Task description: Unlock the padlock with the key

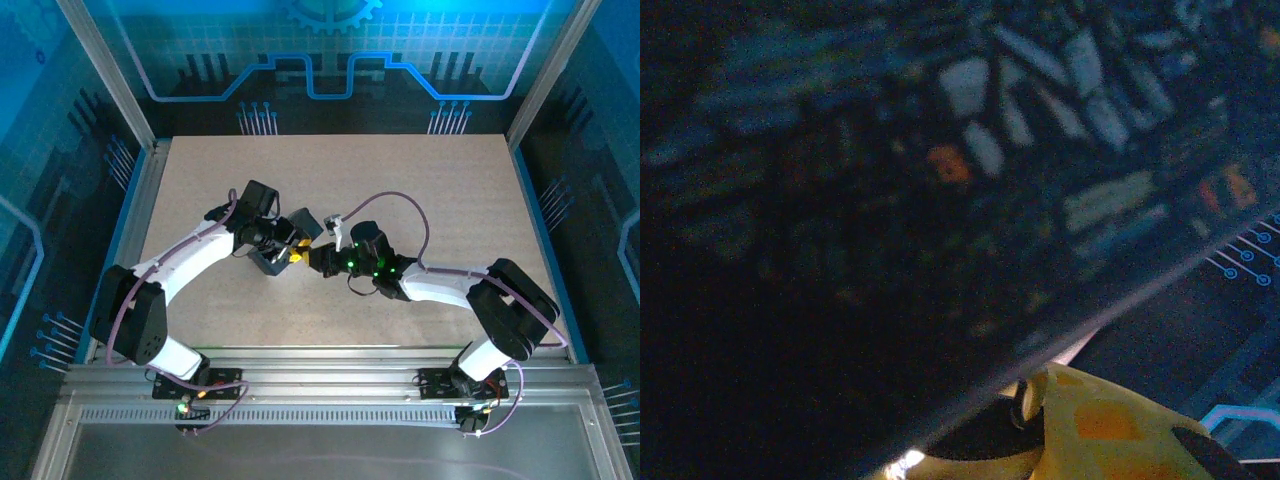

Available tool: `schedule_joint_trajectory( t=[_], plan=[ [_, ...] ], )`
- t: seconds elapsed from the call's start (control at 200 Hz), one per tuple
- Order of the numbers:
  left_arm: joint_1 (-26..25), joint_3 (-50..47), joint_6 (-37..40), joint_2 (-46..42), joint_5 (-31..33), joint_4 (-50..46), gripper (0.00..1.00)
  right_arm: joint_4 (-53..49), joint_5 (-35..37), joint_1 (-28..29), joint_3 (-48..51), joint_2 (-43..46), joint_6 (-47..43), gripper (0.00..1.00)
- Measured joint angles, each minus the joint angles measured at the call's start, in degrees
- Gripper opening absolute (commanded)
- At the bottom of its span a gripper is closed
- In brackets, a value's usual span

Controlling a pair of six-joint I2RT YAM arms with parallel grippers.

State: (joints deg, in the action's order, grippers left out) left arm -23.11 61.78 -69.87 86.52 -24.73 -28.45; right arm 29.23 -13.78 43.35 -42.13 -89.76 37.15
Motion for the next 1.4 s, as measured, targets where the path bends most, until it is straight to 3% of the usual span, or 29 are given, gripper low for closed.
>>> schedule_joint_trajectory(
  t=[0.3, 0.755, 1.03, 1.401],
  plan=[
    [1.31, 0.02, 1.53, -2.47, 0.28, -0.48, 0.45, 2.25, -2.12, -1.38, -0.22, -0.37, 4.17, 0.03],
    [8.44, 1.99, 6.19, -6.56, 0.79, -4.46, 0.49, 4.48, -5.95, -4.72, -0.22, -2.51, 12.46, 0.02],
    [16.09, 6.82, 19.54, -6.95, 6.12, -8.2, 0.46, 0.52, -6.23, -4.87, -1.11, -1.44, 11.89, 0.01],
    [12.44, 7.58, 38.6, -1.07, 6.84, -8.07, 0.42, -20.9, -4.26, -4.85, -11.87, -0.46, 1.36, 0.01]
  ],
)
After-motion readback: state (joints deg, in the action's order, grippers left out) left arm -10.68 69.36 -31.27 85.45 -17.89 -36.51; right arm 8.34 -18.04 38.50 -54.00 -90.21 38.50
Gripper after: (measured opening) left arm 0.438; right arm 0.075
